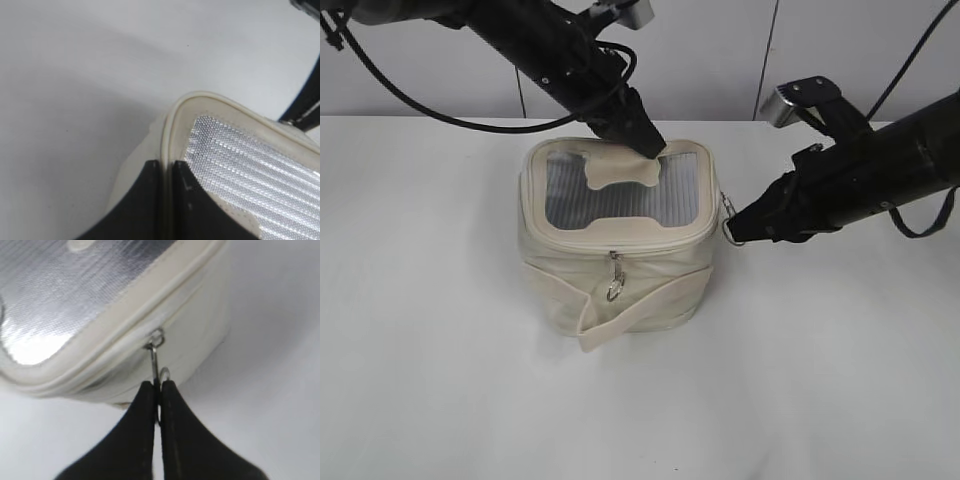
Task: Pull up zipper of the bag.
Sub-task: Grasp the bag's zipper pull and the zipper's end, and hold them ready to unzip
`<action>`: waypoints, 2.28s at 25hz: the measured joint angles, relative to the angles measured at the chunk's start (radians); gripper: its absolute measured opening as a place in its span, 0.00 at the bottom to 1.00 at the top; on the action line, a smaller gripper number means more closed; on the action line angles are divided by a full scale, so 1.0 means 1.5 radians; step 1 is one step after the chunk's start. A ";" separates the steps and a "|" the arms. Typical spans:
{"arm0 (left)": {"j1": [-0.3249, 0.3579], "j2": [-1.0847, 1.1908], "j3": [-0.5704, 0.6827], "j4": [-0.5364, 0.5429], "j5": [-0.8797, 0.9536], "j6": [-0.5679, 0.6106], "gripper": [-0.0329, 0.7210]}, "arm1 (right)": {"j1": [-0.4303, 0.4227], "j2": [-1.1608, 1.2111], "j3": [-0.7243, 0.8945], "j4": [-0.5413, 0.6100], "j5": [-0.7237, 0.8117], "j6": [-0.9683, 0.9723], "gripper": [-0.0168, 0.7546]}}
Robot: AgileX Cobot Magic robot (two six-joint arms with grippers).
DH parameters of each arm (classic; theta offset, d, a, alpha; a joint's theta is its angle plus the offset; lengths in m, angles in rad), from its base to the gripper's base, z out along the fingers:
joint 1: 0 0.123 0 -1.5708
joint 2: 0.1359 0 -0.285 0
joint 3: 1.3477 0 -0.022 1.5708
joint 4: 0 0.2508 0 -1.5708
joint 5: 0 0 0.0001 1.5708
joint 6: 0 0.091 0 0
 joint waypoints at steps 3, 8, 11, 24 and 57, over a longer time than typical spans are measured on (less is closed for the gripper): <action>0.000 0.000 0.000 0.002 -0.003 -0.015 0.10 | -0.001 -0.024 0.008 -0.017 0.051 0.025 0.04; 0.000 -0.001 0.000 0.003 -0.003 -0.033 0.09 | 0.022 -0.032 0.011 -0.045 0.128 0.073 0.04; 0.000 -0.001 0.000 0.004 -0.001 -0.039 0.09 | 0.088 -0.033 0.011 -0.049 0.119 0.100 0.04; -0.012 -0.006 0.001 0.030 0.024 -0.066 0.09 | 0.281 -0.021 -0.004 0.029 -0.071 0.181 0.04; -0.013 -0.025 0.005 0.081 -0.097 -0.275 0.30 | 0.284 -0.023 -0.095 -0.234 0.035 0.553 0.50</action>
